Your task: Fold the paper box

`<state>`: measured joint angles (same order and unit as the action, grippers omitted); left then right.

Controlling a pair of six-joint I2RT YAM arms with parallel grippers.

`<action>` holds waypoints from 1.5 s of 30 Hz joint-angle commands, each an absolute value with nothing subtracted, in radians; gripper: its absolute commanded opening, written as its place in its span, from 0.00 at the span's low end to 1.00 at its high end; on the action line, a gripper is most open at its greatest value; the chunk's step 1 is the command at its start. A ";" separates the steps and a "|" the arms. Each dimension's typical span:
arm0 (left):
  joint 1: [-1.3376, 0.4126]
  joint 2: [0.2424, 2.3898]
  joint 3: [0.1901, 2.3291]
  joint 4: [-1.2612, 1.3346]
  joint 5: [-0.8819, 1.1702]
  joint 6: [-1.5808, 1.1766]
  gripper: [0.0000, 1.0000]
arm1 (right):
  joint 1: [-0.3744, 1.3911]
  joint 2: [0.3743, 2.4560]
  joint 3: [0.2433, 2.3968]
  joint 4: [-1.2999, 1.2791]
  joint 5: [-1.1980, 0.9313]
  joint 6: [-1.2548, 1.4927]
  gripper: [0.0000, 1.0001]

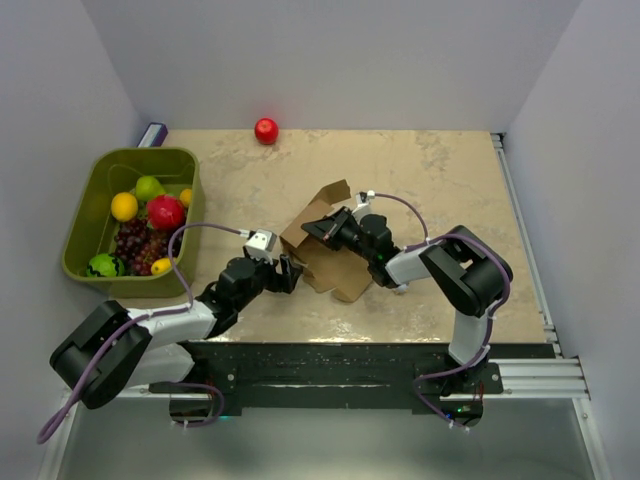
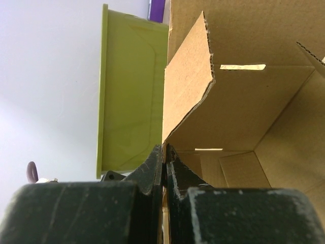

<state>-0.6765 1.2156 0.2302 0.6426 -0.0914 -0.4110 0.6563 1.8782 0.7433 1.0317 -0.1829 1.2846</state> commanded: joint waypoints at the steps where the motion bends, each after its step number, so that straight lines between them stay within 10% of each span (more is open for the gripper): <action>1: -0.686 1.216 0.221 0.718 -0.086 -0.433 0.78 | 0.661 1.839 0.721 1.061 -0.172 1.253 0.00; 24: -0.736 1.311 0.143 0.966 -0.115 -0.460 0.80 | 0.660 1.795 0.670 1.019 -0.092 1.239 0.00; 45: -0.755 1.477 0.264 1.040 -0.205 -0.428 0.62 | 0.660 1.776 0.650 1.014 -0.077 1.236 0.00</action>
<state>-0.7486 1.4479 0.2207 0.9646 -0.1265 -0.4500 0.6563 1.8103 0.6662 1.0172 -0.1120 1.2640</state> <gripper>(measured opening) 0.626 0.035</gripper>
